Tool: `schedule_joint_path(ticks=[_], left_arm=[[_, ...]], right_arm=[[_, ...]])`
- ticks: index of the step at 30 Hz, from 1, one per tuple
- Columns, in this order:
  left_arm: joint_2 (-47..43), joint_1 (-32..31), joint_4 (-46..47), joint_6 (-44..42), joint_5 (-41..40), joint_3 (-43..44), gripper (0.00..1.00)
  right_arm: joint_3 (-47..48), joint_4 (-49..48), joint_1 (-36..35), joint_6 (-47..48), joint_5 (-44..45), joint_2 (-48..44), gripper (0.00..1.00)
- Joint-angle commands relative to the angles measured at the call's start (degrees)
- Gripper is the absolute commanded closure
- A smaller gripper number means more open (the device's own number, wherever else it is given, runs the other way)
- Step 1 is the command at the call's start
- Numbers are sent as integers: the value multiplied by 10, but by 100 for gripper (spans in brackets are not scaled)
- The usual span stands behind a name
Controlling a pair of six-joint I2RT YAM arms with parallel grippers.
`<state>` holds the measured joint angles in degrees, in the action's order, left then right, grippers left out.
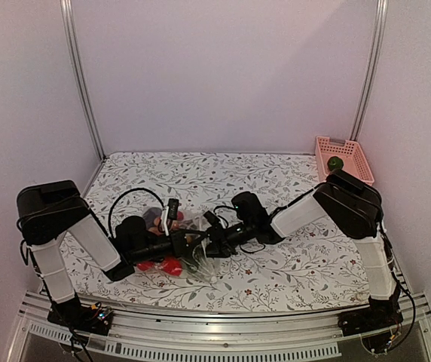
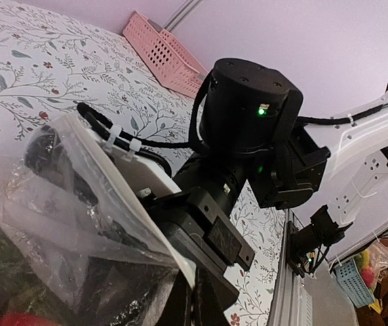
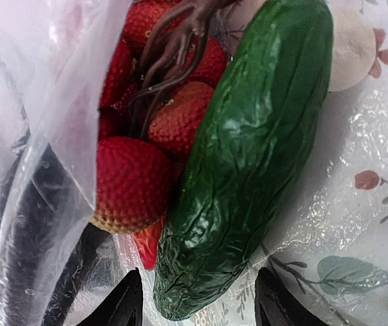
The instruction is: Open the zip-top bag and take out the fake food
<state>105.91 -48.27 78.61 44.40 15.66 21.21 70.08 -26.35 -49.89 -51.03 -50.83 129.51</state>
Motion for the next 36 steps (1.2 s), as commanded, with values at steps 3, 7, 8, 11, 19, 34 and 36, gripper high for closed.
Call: schedule_joint_path(ticks=[3, 7, 8, 11, 19, 34, 36], left_arm=[[-49, -13, -56, -21, 17, 37, 100], [-85, -18, -132, -42, 8, 59, 100], [-92, -18, -147, -44, 4, 64, 100], [-100, -17, -183, -42, 3, 77, 100], [-80, -18, -148, -17, 13, 66, 100], [-58, -12, -119, -8, 18, 61, 100], [-53, -11, -115, -5, 21, 61, 100]], right_arm=[[-5, -27, -4, 5, 53, 4, 42], [-12, -28, -7, 2, 101, -4, 38], [-11, -24, -9, 0, 113, -5, 36], [-7, -1, -16, 3, 157, -3, 34], [18, 103, -43, 74, 282, 6, 39], [-19, 213, -41, 195, 430, -94, 63], [-20, 227, -37, 213, 440, -107, 63]])
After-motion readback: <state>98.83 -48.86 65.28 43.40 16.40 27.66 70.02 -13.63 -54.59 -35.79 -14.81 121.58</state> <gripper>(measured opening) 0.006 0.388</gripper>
